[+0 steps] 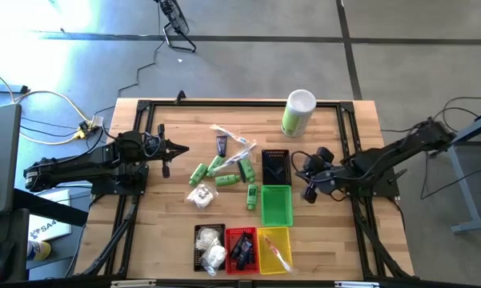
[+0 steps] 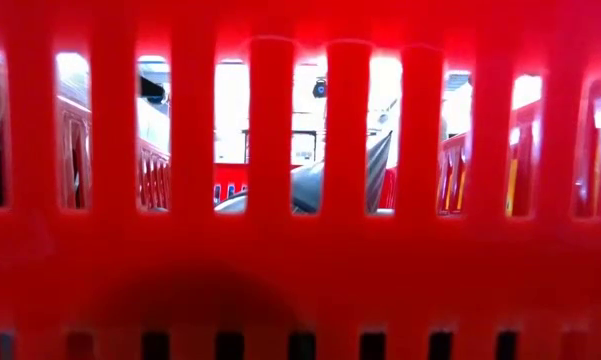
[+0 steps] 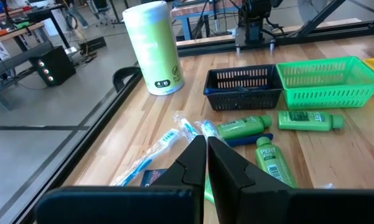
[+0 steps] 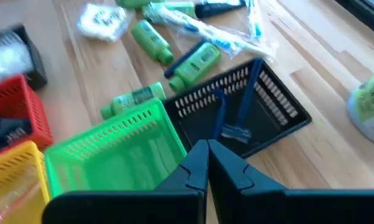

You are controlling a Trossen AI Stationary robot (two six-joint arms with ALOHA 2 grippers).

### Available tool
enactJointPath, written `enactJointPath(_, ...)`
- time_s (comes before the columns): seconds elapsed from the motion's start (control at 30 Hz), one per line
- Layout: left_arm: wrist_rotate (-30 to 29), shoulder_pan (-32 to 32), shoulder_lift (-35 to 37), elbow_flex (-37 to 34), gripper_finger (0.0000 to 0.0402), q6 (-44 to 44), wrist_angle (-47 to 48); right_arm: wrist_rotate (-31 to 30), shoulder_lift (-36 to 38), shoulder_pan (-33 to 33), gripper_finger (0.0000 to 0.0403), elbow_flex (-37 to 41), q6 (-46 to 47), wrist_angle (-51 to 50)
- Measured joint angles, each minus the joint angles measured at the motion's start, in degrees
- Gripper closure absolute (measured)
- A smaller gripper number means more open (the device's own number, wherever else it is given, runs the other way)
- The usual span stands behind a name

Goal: Pick & Place Travel size toiletries
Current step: Put the green shampoo into the green bin

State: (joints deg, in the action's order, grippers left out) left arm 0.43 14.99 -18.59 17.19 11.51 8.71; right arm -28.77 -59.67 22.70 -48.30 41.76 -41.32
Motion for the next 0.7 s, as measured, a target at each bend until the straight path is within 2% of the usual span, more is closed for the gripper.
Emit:
enactJointPath(0.3, -0.2, 0.0, 0.0, 0.0, 0.039, 0.0, 0.0, 0.0, 7.6, 0.0, 0.0401, 9.9, 0.1, 7.1)
enactJointPath(0.7, -0.1, 0.0, 0.0, 0.0, 0.039, 0.0, 0.1, -1.3, 15.8, 0.0, 0.0401, 15.0, -0.6, 7.7)
